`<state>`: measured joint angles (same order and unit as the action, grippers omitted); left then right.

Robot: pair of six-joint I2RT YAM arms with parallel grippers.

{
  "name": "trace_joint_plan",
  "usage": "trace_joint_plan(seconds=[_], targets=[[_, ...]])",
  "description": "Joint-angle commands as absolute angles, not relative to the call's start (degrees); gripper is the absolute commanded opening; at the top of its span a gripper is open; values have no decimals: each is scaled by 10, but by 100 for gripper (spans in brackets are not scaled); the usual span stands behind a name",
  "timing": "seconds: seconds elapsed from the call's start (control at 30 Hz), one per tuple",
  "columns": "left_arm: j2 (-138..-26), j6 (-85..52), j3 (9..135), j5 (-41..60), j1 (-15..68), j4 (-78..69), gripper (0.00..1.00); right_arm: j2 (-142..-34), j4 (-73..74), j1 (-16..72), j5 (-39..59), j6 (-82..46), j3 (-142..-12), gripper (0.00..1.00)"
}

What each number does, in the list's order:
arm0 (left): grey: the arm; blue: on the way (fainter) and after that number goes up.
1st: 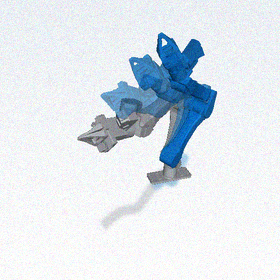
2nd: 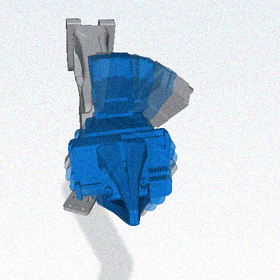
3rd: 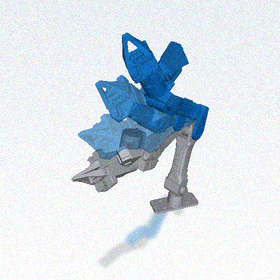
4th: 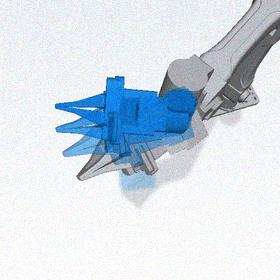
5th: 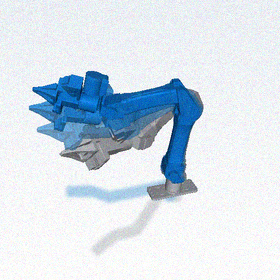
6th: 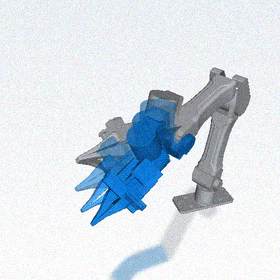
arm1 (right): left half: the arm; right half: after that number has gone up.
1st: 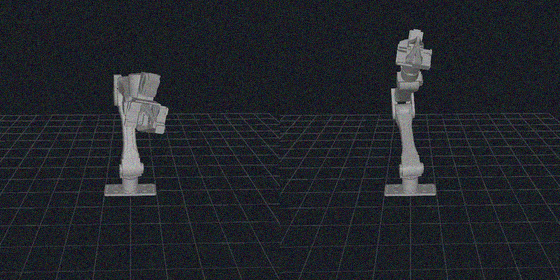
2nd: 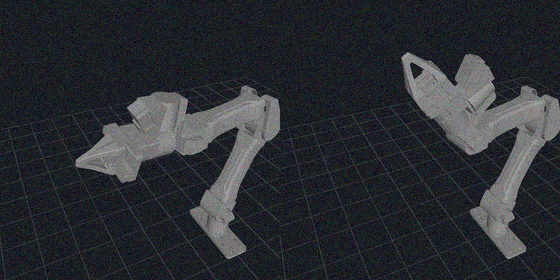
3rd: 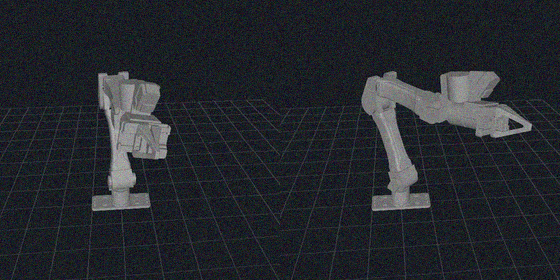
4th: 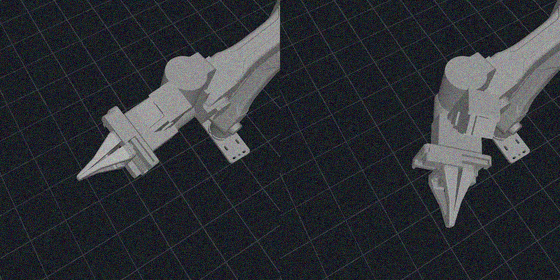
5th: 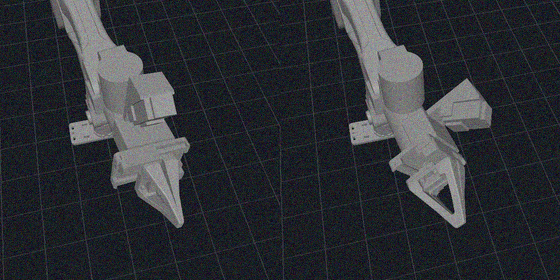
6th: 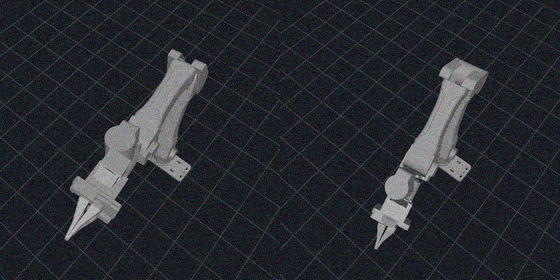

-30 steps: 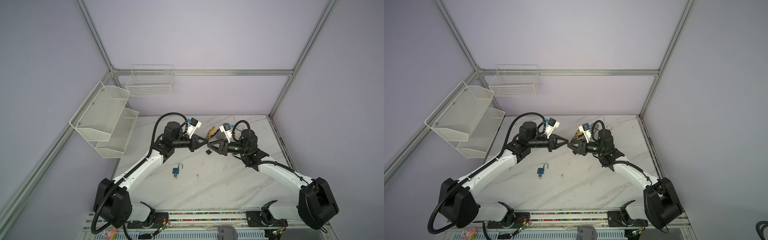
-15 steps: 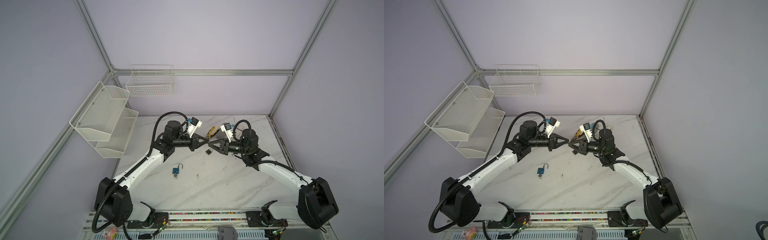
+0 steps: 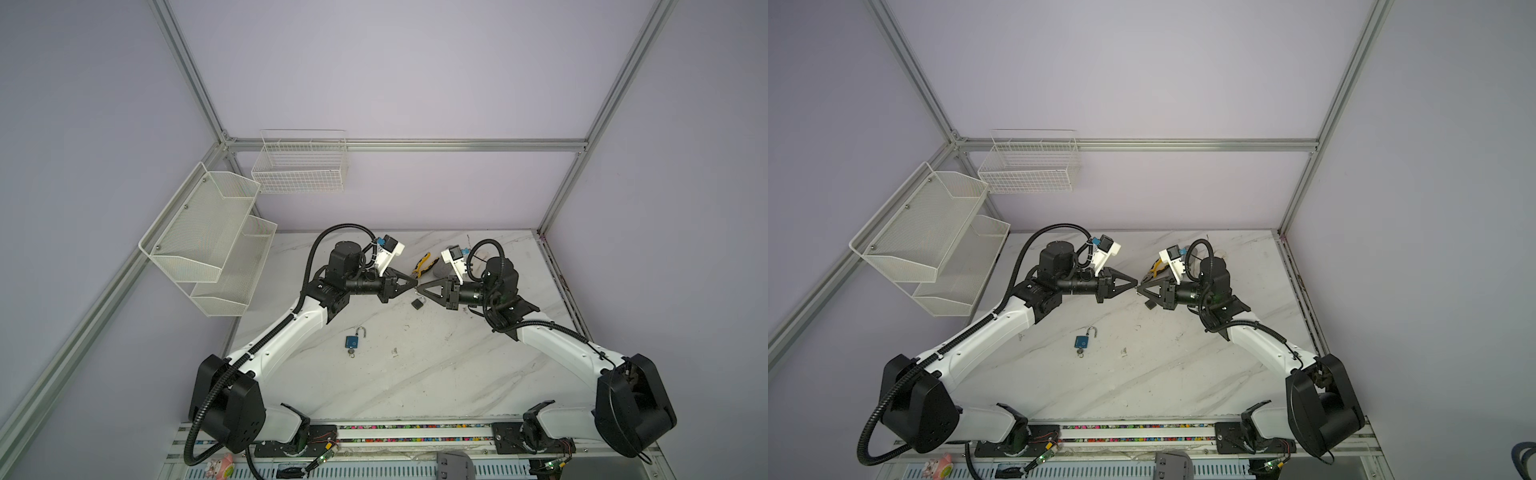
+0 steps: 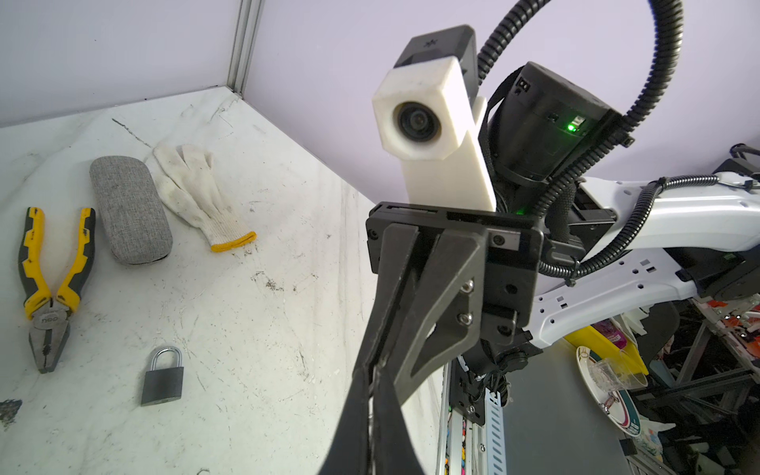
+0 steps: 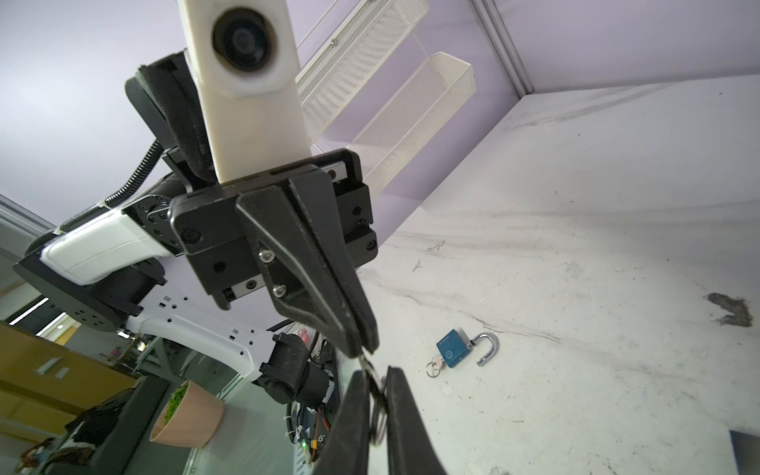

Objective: Unlock with the key
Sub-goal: 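Close the right gripper on the silver key ring beside the left gripper, then carry the key away with the right gripper while the left moves over the black padlock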

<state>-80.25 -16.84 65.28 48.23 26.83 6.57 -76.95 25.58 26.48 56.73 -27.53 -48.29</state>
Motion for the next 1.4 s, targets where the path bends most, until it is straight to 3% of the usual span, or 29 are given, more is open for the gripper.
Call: trace_joint_plan(seconds=[0.0, 0.1, 0.37, 0.4, 0.53, 0.83, 1.1, 1.23, 1.37], targets=[[-805, -156, 716, 494, 267, 70, 0, -773, 287, 262, 582, -277, -494, 8], [-805, -154, 719, 492, 267, 72, 0, -772, 287, 261, 582, -278, -494, 2], [-805, -159, 727, 485, 267, 75, 0, -766, 296, 262, 582, -289, -491, 0], [-805, -163, 729, 484, 266, 75, 3, -764, 295, 261, 581, -291, -489, 0], [-804, -198, 735, 499, 262, 42, 42, -753, 279, 259, 562, -311, -484, 0], [-747, -236, 693, 357, 263, 29, 66, -683, 119, 209, 436, -297, -482, 0], [-748, -250, 648, 195, 310, 74, 67, -674, 18, 134, 331, -289, -464, 0], [-800, -219, 682, 78, 358, 160, 68, -674, 14, 130, 290, -297, -450, 0], [-886, -199, 727, 39, 382, 202, 69, -690, 12, 130, 281, -300, -449, 0]])
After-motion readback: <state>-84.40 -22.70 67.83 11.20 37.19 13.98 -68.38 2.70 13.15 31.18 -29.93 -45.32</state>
